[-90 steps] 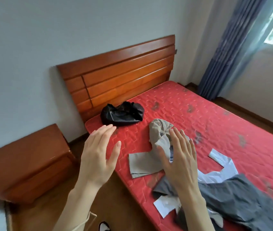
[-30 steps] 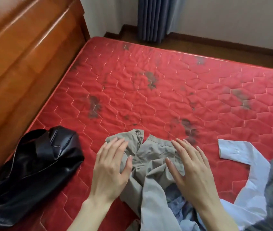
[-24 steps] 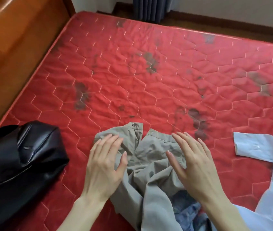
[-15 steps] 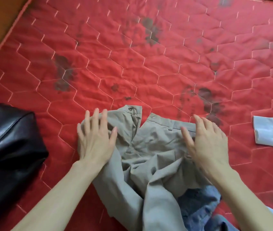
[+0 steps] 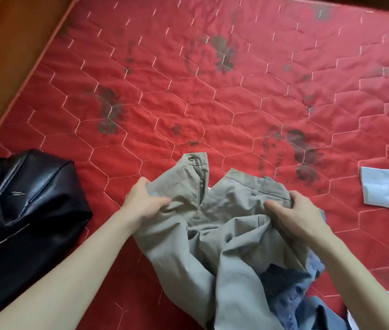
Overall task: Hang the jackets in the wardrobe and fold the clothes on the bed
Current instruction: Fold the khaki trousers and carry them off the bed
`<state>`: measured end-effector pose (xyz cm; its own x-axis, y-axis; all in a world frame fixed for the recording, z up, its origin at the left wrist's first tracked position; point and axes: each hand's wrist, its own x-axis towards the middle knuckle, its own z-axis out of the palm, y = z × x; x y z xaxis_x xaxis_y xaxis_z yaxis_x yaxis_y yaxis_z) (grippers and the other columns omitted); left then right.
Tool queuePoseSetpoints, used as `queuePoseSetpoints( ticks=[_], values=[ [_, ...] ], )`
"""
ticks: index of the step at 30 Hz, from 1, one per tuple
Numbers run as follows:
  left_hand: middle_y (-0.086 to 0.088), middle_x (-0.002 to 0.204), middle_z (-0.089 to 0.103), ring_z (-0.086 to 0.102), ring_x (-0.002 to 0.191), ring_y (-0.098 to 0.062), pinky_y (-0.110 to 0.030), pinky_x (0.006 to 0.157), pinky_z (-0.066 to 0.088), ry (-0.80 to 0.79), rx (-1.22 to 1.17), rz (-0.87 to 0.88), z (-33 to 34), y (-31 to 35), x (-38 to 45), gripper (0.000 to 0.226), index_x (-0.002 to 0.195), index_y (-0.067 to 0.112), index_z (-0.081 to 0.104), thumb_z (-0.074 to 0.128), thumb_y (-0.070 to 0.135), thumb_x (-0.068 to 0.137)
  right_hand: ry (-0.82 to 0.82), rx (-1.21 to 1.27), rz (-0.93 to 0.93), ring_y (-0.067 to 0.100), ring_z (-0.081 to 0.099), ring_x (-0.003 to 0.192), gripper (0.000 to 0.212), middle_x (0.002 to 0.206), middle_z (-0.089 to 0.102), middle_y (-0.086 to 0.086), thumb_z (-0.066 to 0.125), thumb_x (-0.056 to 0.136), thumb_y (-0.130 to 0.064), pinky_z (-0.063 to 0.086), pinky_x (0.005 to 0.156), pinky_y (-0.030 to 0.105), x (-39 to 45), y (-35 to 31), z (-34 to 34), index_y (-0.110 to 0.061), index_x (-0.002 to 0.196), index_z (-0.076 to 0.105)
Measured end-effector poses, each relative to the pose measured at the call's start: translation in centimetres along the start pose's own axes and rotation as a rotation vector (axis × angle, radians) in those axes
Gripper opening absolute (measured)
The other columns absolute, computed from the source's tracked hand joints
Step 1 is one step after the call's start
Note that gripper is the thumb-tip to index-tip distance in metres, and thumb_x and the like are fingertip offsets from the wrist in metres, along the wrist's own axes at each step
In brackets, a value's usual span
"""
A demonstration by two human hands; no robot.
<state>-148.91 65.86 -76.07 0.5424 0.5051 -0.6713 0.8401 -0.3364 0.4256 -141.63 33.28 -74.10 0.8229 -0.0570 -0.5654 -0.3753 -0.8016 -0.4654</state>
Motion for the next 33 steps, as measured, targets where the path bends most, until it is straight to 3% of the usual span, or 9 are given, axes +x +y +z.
queuePoseSetpoints(
  ticks=[3, 7, 11, 13, 18, 22, 28, 31, 33],
  values=[
    [-0.005, 0.107, 0.063, 0.062, 0.086, -0.017, -0.032, 0.061, 0.043, -0.146, -0.135, -0.029, -1.6, 0.2, -3.8, 0.054, 0.111, 0.019, 0.049, 0.089, 0.024, 0.076, -0.074, -0.113, -0.057, 0.028, 0.065, 0.102, 0.026, 0.1, 0.067, 0.0, 0.07, 0.093, -0.039, 0.044, 0.08, 0.037, -3.3, 0.2, -1.8, -0.021, 0.102, 0.053],
    [-0.006, 0.119, 0.064, 0.065, 0.102, -0.02, -0.033, 0.081, 0.054, -0.235, -0.163, 0.037, -4.1, 0.1, -10.7, 0.068, 0.127, 0.024, 0.054, 0.09, 0.015, 0.07, -0.123, -0.132, -0.128, 0.034, 0.065, 0.087, 0.033, 0.083, 0.067, 0.002, 0.073, 0.093, -0.035, 0.045, 0.073, 0.044, -10.0, 0.6, -5.3, -0.019, 0.092, 0.045],
    [0.007, 0.081, 0.074, 0.064, 0.074, -0.012, -0.023, 0.065, 0.05, -0.308, -0.04, 0.16, -7.6, 0.6, -18.8, 0.037, 0.091, 0.024, 0.075, 0.081, 0.034, 0.056, -0.119, -0.192, -0.177, 0.032, 0.061, 0.074, 0.042, 0.071, 0.062, -0.001, 0.073, 0.09, -0.043, 0.045, 0.066, 0.042, -19.2, 0.2, -9.9, -0.021, 0.089, 0.037],
    [0.01, 0.073, 0.068, 0.06, 0.069, -0.013, -0.024, 0.059, 0.046, -0.275, 0.072, 0.238, -9.6, 1.0, -22.4, 0.016, 0.079, 0.032, 0.072, 0.077, 0.024, 0.066, -0.1, -0.267, -0.197, 0.032, 0.065, 0.082, 0.04, 0.076, 0.066, -0.002, 0.07, 0.089, -0.049, 0.045, 0.066, 0.042, -23.0, 0.0, -12.4, -0.025, 0.095, 0.038],
    [0.007, 0.072, 0.061, 0.06, 0.074, -0.026, -0.033, 0.061, 0.039, -0.233, 0.377, 0.382, -15.2, 2.5, -33.3, 0.022, 0.077, 0.033, 0.049, 0.052, 0.02, 0.059, -0.013, -0.472, -0.343, 0.022, 0.059, 0.105, 0.037, 0.093, 0.065, -0.005, 0.067, 0.088, -0.048, 0.047, 0.073, 0.04, -33.0, -1.0, -21.4, -0.033, 0.121, 0.057],
    [0.005, 0.066, 0.055, 0.058, 0.08, -0.036, -0.038, 0.074, 0.032, -0.112, 0.535, 0.543, -17.7, 3.9, -40.7, 0.033, 0.095, 0.027, 0.038, 0.055, 0.021, 0.067, 0.174, -0.536, -0.476, 0.022, 0.059, 0.086, 0.022, 0.077, 0.061, -0.007, 0.078, 0.088, -0.037, 0.031, 0.057, 0.033, -38.2, 0.0, -26.2, -0.024, 0.08, 0.062],
    [0.006, 0.077, 0.061, 0.054, 0.067, -0.005, -0.025, 0.06, 0.047, -0.193, -0.103, 0.587, -21.1, 5.6, -48.0, 0.053, 0.1, 0.016, 0.045, 0.078, 0.031, 0.062, 0.143, -0.523, -0.468, 0.028, 0.066, 0.093, 0.025, 0.076, 0.048, -0.011, 0.055, 0.103, -0.044, 0.041, 0.065, 0.039, -44.2, -1.6, -32.9, -0.028, 0.091, 0.039],
    [0.003, 0.094, 0.072, 0.065, 0.083, -0.006, -0.025, 0.073, 0.054, -0.288, -0.169, 0.603, -23.8, 7.8, -50.2, 0.063, 0.113, 0.024, 0.058, 0.09, 0.034, 0.06, 0.211, -0.448, -0.542, 0.02, 0.067, 0.077, 0.034, 0.063, 0.055, -0.015, 0.064, 0.094, -0.06, 0.042, 0.061, 0.037, -47.0, -3.3, -37.5, -0.03, 0.084, 0.05],
    [0.004, 0.106, 0.077, 0.072, 0.098, -0.007, -0.026, 0.087, 0.056, -0.386, -0.063, 0.634, -26.0, 9.9, -51.4, 0.049, 0.115, 0.029, 0.071, 0.094, 0.036, 0.072, 0.211, -0.444, -0.575, 0.009, 0.061, 0.065, 0.048, 0.062, 0.06, -0.012, 0.048, 0.092, -0.077, 0.048, 0.062, 0.036, -48.7, -4.3, -40.9, -0.032, 0.077, 0.053]
  ],
)
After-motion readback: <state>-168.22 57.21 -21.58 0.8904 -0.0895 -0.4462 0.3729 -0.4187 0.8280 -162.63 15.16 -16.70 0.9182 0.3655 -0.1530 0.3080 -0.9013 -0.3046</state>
